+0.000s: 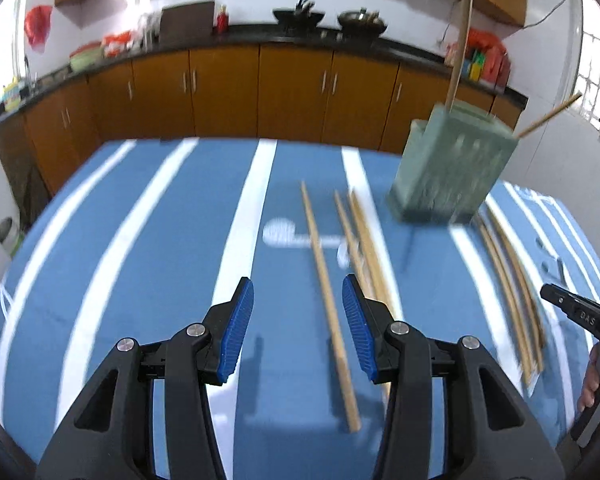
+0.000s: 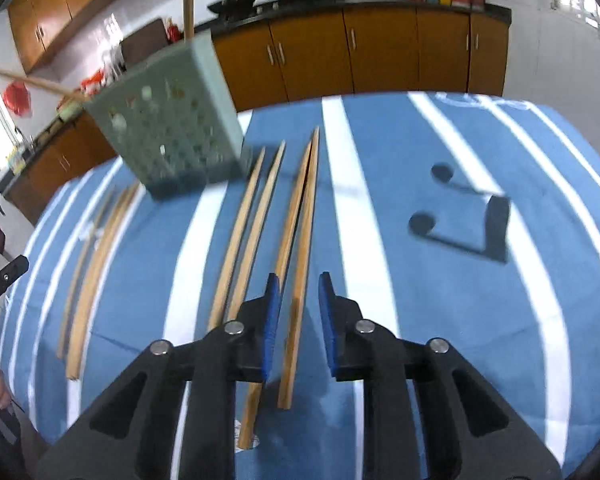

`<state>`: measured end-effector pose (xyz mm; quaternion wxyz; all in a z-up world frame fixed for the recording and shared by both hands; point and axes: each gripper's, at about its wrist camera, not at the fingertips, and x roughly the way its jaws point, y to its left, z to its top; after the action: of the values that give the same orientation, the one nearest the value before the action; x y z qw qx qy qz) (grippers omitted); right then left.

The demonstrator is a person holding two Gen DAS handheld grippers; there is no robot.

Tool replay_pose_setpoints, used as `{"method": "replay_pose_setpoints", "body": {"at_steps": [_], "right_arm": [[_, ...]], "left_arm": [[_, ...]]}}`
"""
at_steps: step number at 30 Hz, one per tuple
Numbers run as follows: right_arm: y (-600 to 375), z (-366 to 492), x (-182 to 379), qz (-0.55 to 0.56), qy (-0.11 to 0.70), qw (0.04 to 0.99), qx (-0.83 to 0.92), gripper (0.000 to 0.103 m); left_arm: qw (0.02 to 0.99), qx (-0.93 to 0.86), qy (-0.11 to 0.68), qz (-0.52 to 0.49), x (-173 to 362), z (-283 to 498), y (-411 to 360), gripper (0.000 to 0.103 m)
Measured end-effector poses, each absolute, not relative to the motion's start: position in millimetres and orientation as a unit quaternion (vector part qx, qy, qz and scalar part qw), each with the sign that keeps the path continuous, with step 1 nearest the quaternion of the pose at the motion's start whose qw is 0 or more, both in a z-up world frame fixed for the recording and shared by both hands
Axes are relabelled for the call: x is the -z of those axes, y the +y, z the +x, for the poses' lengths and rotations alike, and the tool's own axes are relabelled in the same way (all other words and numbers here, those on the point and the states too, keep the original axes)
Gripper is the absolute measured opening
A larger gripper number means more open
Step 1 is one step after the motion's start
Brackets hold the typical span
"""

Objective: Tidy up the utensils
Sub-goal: 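Open the right tool while the left tool opens, releasing both chopsticks in the holder, then close the right tool on another chopstick while the left tool grasps another chopstick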

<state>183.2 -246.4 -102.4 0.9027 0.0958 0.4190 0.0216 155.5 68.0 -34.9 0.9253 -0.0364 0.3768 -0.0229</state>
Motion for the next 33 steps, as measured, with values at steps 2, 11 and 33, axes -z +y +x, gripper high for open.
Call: {"method": "replay_pose_setpoints", "body": {"at_steps": [2,11,33], "right_arm": [[-242.3,185.5,109.6,0.093,0.428,0.899,-0.021,0.019],[-244.2,189.3,114.2,0.064,0.427,0.902,0.005,0.008],[-273.1,187.7,117.8,0.082,0.416,0.904,0.053,0.008]], "left_arm": [[0.921,0.022,0.387,-0.036,44.9,151.1,68.5,0.046],[0.913,0.031,0.406,-0.037,61.8,151.1,63.0,0.046],[0.903,0.017,0.43,0.021,87.1,172.2,33.2,0.008]]}}
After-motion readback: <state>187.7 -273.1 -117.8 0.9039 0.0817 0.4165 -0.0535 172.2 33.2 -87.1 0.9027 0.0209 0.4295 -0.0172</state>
